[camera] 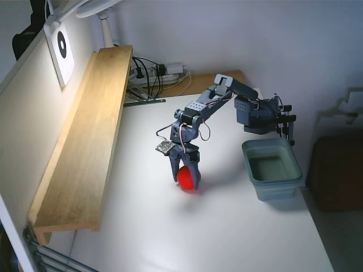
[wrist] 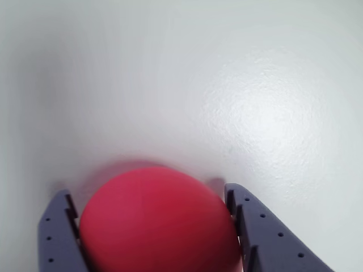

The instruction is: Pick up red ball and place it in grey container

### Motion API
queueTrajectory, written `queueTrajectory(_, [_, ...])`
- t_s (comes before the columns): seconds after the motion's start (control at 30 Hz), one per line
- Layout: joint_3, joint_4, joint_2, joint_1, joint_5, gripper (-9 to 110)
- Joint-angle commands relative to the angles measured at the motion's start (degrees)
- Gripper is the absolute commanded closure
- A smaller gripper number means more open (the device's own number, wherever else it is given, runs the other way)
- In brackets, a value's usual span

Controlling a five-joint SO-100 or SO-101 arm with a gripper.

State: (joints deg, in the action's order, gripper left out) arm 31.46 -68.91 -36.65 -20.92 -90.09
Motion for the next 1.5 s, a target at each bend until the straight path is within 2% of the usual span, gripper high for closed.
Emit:
queueTrajectory(0.0, [-2.79,-0.78,-1.72,-0.57,0.09,78])
queueTrajectory(1.47, [-3.32,-2.4,-2.79,-0.57,0.09,78])
